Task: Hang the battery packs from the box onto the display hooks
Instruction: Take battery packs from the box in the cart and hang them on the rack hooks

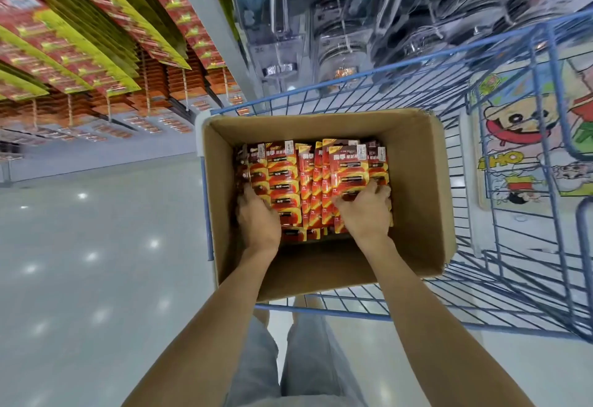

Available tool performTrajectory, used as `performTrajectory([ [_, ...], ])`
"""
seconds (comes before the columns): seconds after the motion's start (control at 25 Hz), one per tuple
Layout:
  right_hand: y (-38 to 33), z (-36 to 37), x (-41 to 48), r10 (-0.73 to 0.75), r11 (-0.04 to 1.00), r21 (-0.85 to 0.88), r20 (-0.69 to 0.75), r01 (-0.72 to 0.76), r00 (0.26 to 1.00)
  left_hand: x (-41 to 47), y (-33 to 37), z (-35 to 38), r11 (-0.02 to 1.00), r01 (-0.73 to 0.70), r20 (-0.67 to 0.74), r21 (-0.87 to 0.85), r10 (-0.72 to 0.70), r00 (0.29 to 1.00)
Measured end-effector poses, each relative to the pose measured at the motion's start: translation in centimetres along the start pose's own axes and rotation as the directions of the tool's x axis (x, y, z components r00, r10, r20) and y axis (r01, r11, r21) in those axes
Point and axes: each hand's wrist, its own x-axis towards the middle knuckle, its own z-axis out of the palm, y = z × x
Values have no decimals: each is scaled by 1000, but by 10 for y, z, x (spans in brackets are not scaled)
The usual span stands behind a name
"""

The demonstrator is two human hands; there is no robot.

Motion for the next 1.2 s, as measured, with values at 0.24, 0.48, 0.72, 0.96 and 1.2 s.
performTrajectory([
  [0.24,5,10,6,-8,989,150,-75,19,997,-7,3,7,995,-93,-76,42,96,992],
  [0.48,4,17,2,-55,942,330,-48,68,997,-17,21,19,978,-205,14,-42,205,979],
  [0.72,6,15,3,-71,891,449,-3,65,997,-7,19,14,906,37,-58,-422,-68,996],
  [0.96,9,-6,-12,-234,782,614,131,106,963,-10,30,1,806,301,206,-510,-225,952],
  [1.2,2,-74,-58,-360,573,819,245,6,900,-45,55,-84,762,161,364,-627,103,926],
])
